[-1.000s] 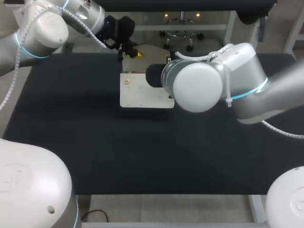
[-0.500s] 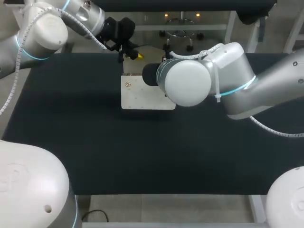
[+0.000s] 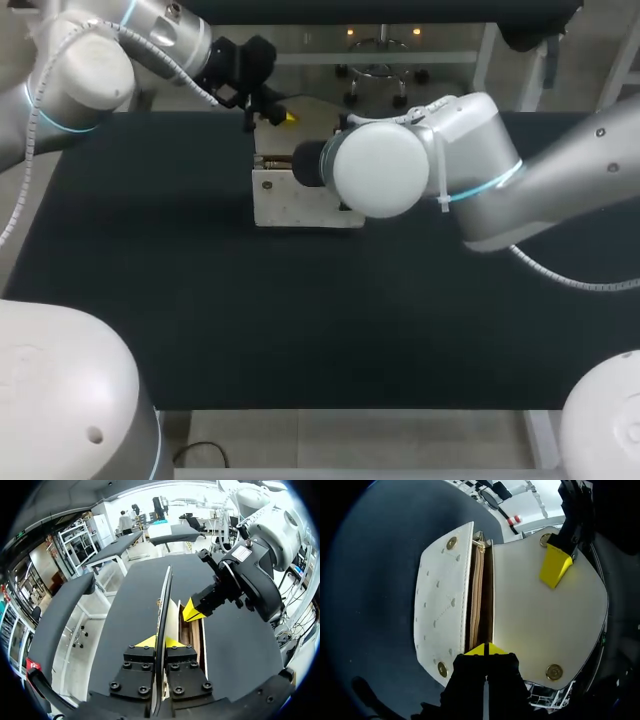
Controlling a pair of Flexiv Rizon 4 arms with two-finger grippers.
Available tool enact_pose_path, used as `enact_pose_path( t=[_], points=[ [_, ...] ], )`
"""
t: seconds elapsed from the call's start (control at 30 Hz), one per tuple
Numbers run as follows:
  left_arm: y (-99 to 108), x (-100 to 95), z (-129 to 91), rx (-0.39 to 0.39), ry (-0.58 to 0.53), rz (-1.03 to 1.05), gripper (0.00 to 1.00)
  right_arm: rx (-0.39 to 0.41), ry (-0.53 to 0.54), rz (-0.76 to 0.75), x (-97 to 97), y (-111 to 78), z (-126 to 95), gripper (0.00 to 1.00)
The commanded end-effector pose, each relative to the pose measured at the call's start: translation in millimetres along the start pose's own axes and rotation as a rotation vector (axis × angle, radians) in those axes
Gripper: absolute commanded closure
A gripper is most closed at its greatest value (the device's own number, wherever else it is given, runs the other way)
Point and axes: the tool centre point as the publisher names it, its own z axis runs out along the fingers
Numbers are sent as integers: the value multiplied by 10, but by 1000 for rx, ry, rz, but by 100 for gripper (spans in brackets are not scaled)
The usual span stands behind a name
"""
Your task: Pick up the bag, open it, inspect its contents, close it, and place it on the opposite side
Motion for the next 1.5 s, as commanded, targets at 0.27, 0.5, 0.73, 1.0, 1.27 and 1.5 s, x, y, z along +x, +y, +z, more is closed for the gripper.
enact_pose_path(
  t=[0.27,0.5,0.73,1.0,1.27,1.5],
  points=[
    [-25,49,-51,28,-17,-6,100,-4,7,2,154,-9,-101,100],
    [-79,119,-55,37,-9,13,100,-5,-8,0,77,-8,-71,100],
    [-104,147,-79,48,-15,19,100,-5,-17,-9,-4,29,9,100],
    [-97,135,-107,77,-34,5,100,2,43,-31,47,48,116,100],
    [-85,102,-133,128,-23,-26,100,7,91,-30,152,32,167,100],
    [-93,104,-164,140,-21,-17,100,22,129,-32,209,7,209,100]
  ],
)
